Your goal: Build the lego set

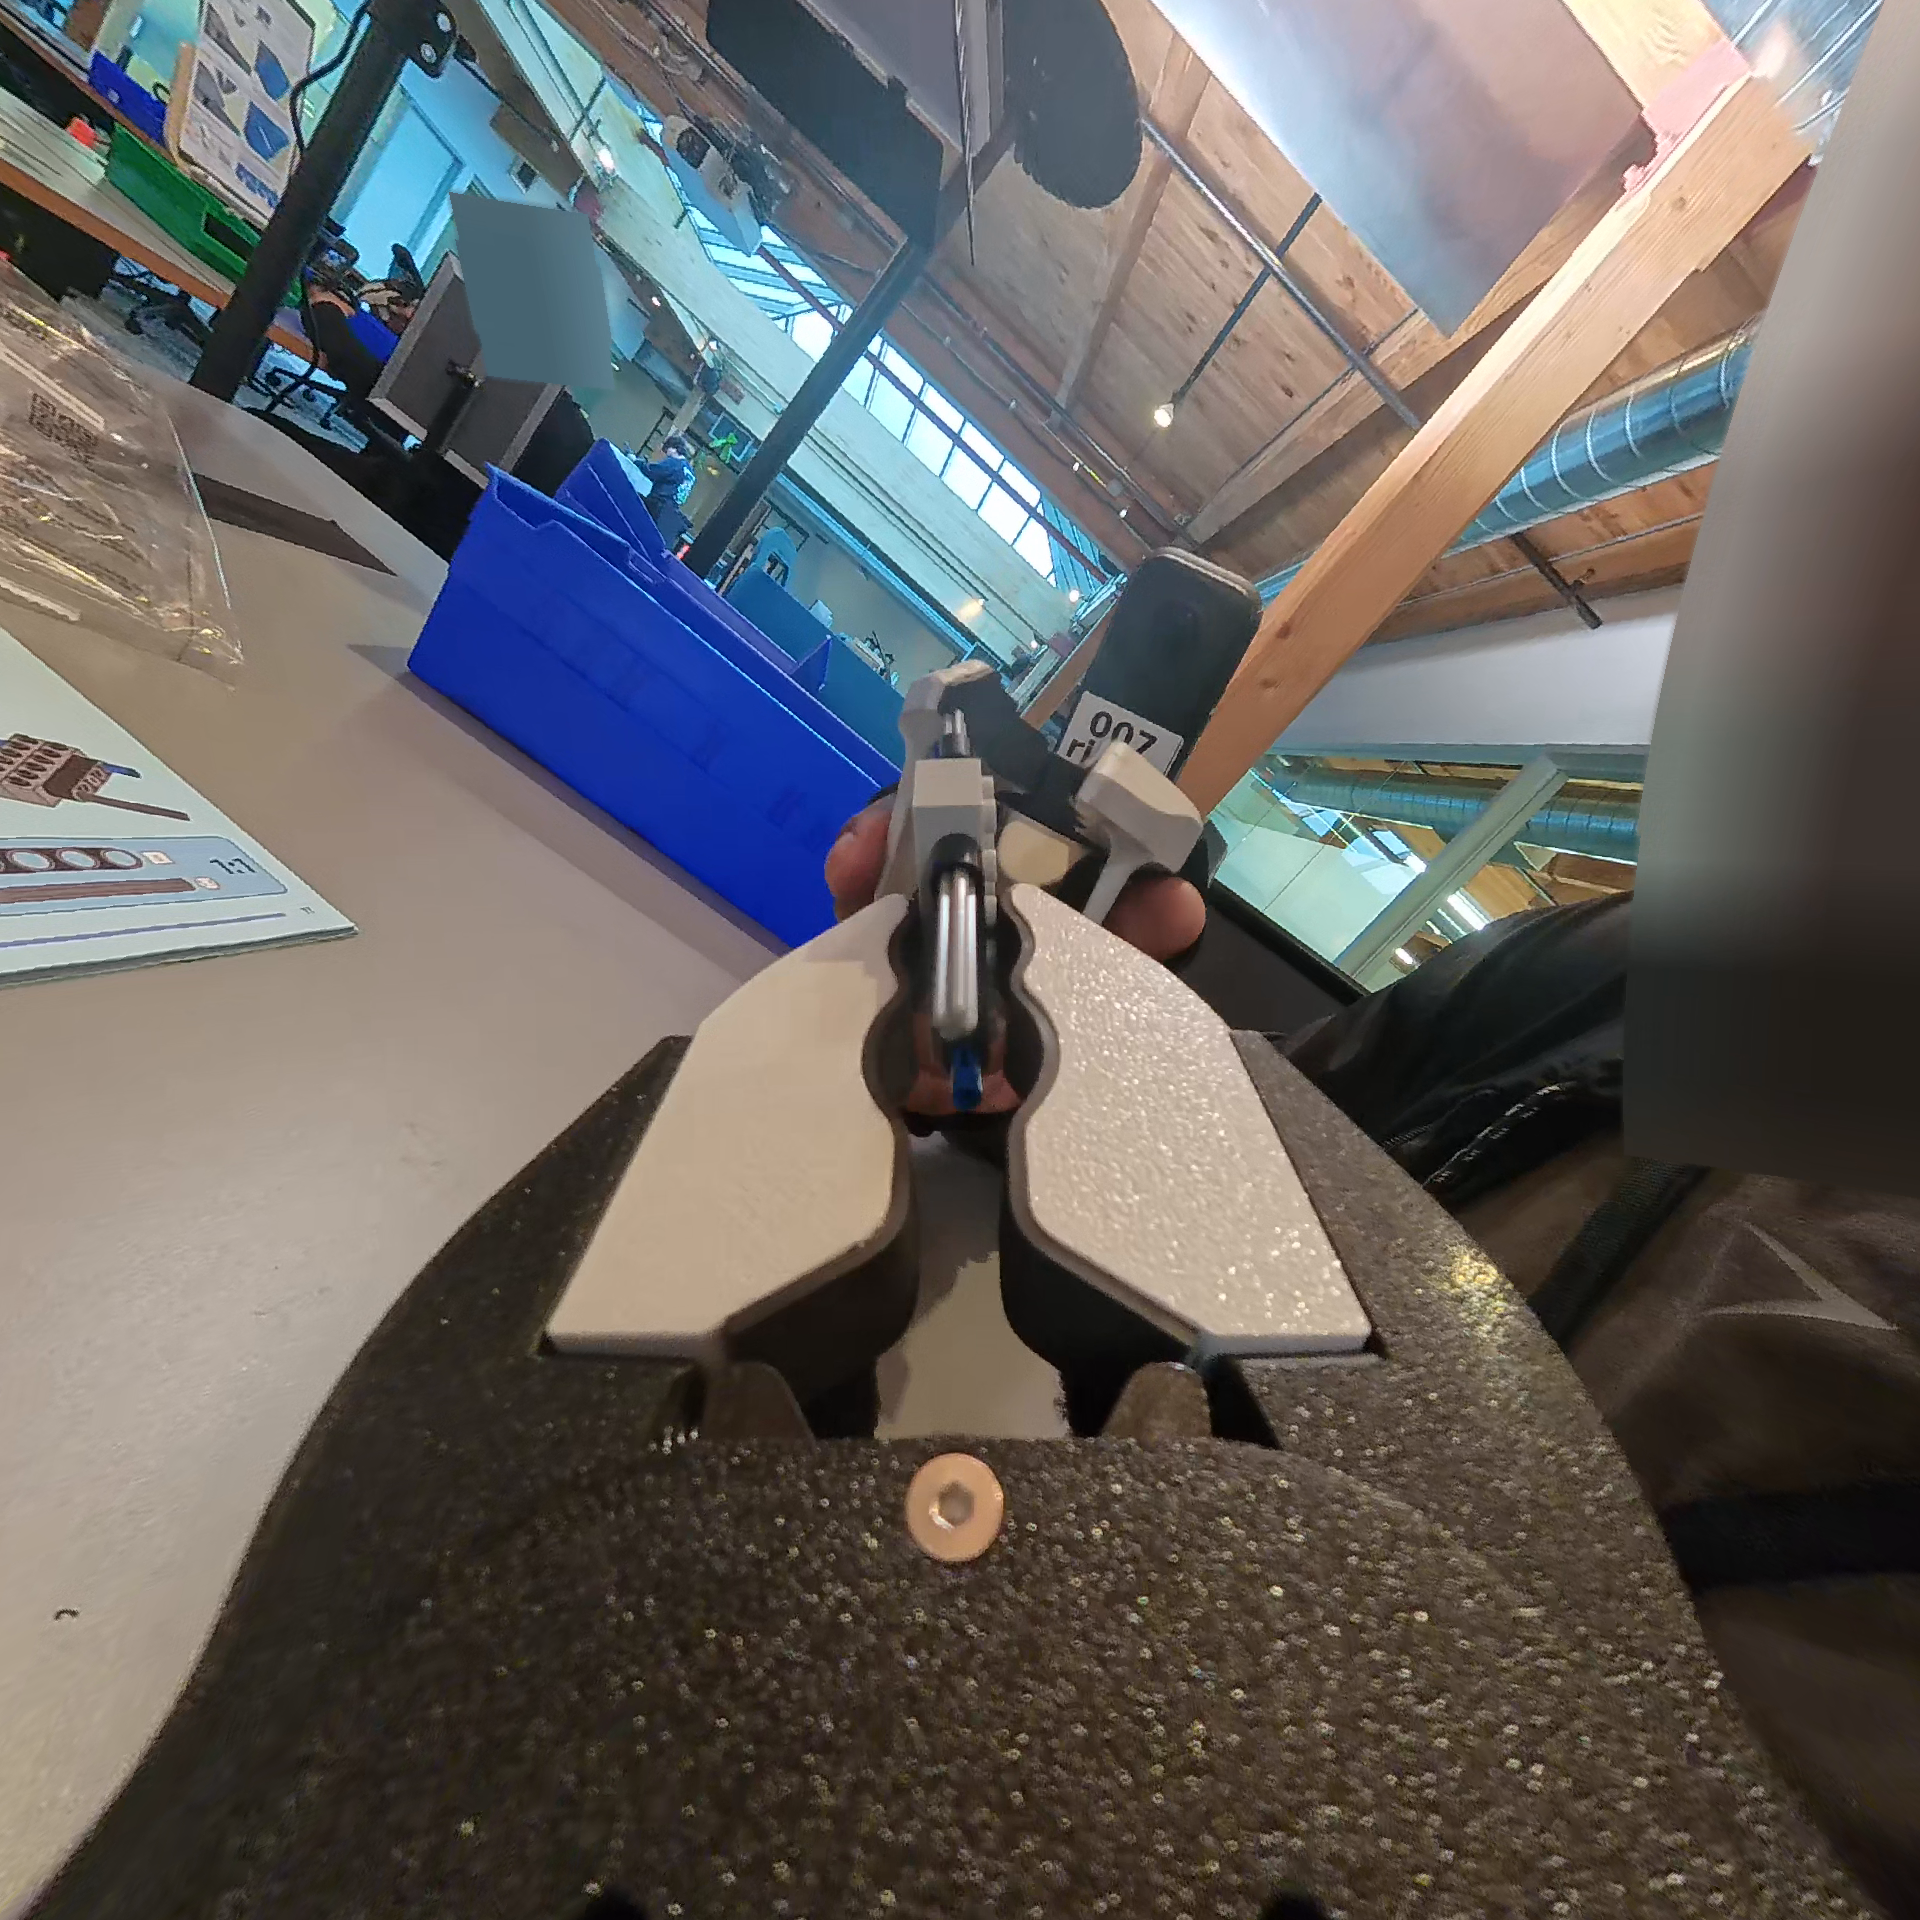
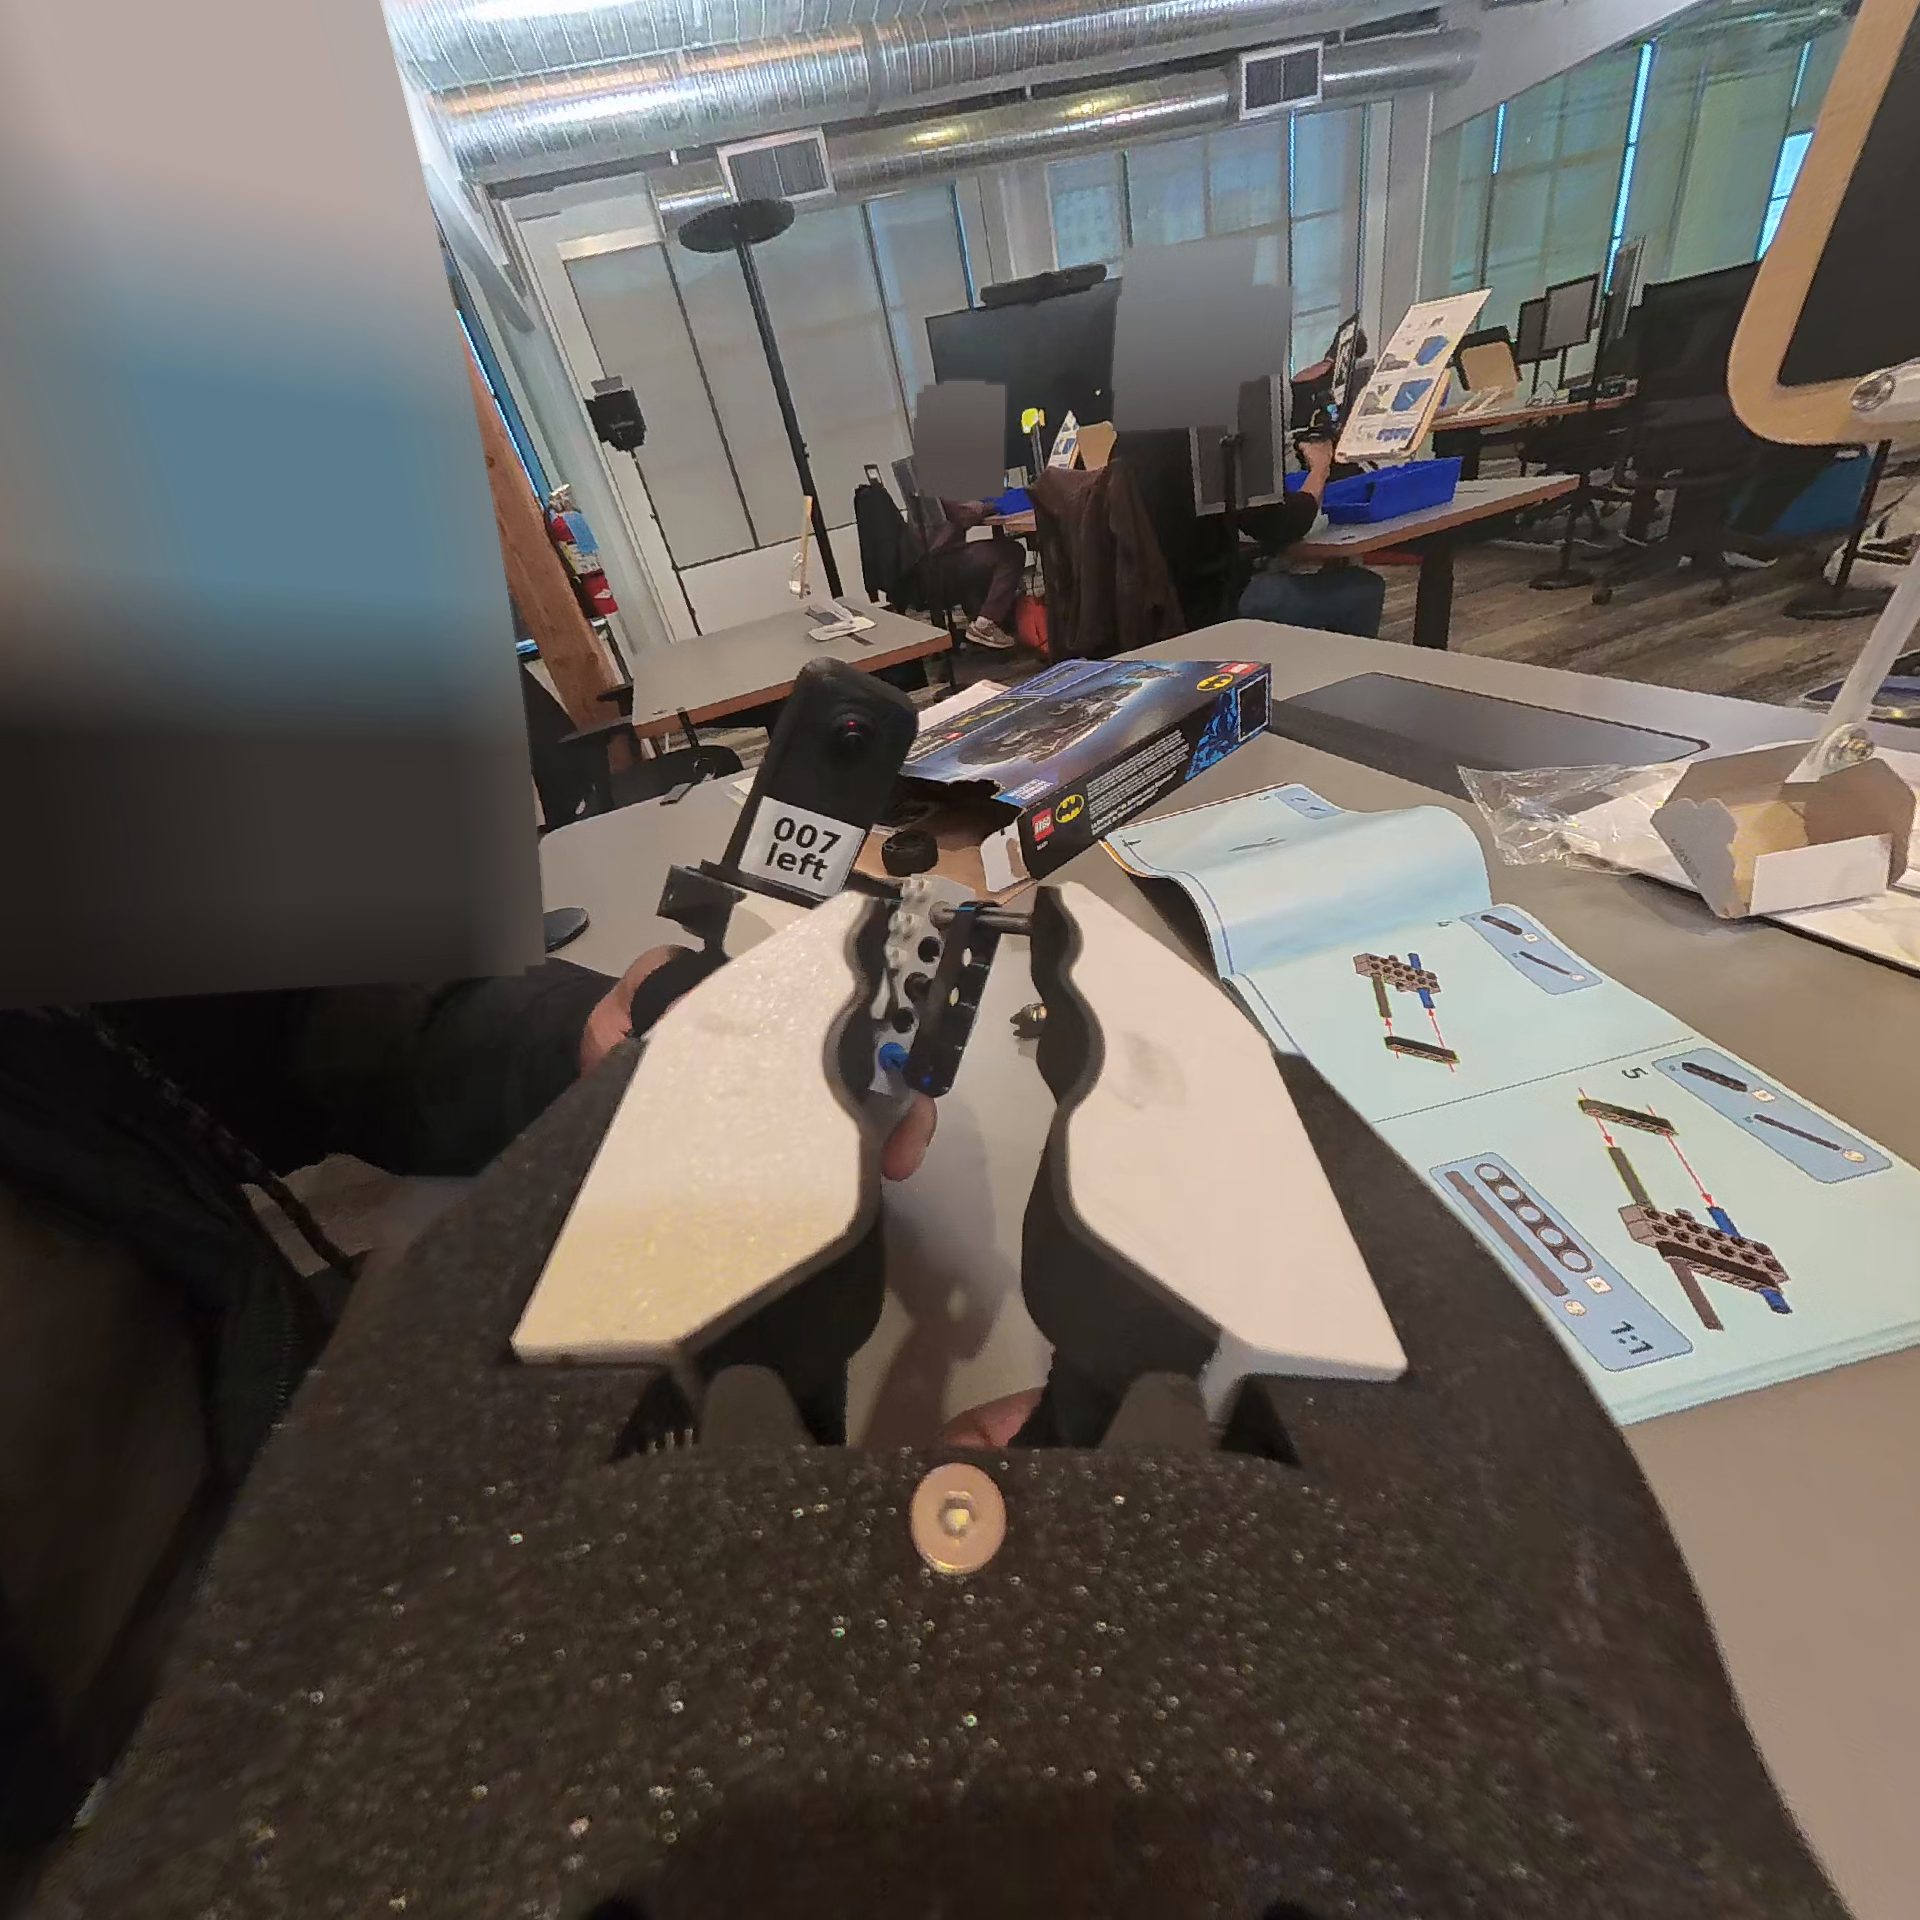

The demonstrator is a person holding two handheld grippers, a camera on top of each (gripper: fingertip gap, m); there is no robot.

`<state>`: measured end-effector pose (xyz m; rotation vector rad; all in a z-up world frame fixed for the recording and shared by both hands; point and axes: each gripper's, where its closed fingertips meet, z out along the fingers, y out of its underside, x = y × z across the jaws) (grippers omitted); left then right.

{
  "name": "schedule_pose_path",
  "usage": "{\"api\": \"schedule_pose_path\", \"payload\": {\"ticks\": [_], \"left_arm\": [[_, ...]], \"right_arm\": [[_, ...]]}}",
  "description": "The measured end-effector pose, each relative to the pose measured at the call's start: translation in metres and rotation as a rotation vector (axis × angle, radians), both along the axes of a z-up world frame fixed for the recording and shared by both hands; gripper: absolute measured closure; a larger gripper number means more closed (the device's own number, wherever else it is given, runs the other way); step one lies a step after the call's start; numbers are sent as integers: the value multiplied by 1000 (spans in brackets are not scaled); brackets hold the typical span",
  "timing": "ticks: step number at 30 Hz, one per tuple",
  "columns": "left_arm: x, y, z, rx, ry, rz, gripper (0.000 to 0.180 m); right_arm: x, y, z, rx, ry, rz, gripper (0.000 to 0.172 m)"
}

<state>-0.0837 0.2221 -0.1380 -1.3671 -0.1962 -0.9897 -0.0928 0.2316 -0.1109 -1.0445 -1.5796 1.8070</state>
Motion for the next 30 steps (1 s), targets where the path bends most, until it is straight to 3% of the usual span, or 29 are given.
{"api": "schedule_pose_path", "payload": {"ticks": [12,21,30], "left_arm": [[-9,-2,1,6,-33,24,169],[-10,-3,2,12,-50,15,169],[-7,-3,2,13,-38,12,169]], "right_arm": [[-3,19,-4,-108,-63,23,139],[1,4,-18,-51,-139,123,163],[7,-9,-28,-32,-222,213,159]]}}
